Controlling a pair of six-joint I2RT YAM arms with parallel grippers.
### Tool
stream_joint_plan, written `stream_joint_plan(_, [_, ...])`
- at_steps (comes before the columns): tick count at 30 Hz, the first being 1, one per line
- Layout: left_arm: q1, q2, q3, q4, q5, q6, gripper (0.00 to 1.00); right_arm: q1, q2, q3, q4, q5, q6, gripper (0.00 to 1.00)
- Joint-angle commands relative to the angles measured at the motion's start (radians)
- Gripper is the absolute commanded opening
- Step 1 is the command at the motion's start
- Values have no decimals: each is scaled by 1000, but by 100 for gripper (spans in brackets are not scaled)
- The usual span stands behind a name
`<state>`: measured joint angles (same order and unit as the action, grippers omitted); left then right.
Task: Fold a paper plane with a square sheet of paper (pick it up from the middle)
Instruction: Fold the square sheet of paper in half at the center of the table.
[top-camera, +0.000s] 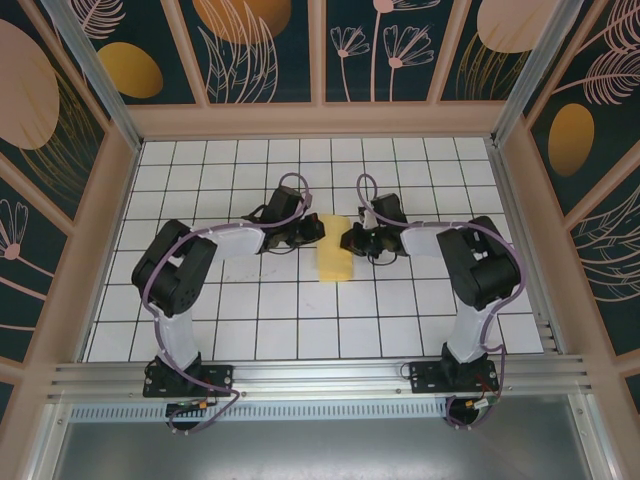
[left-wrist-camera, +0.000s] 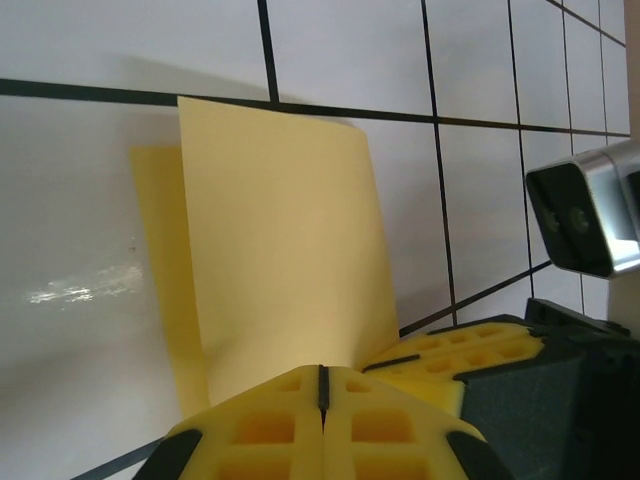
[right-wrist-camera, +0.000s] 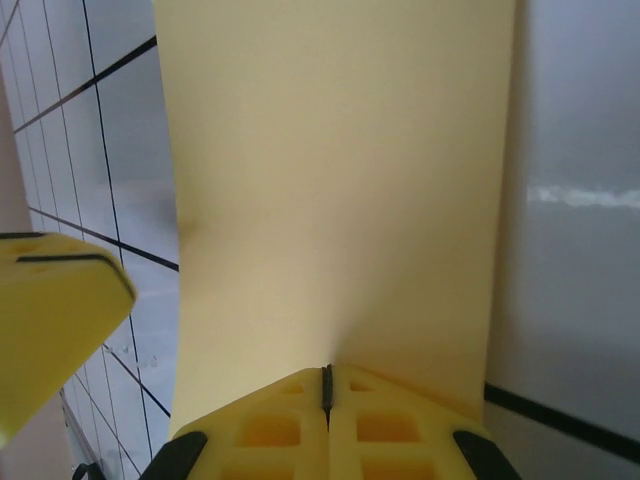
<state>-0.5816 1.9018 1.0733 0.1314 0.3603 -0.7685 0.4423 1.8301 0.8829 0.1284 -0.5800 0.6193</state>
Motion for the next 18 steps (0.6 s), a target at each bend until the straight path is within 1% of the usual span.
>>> stream_joint_plan(1, [6,38,-7,34,46,-9,2,6,-76,-32,-79,1,-47,0])
stream_joint_plan(9, [-9,72,-15,45,63,-11,1,18,-115,-89,-136,-82,-104,0])
stream_joint_plan(18, [-18,91,-22,58,57,-25,0,21,-102,-101,-189,-89,-157,0])
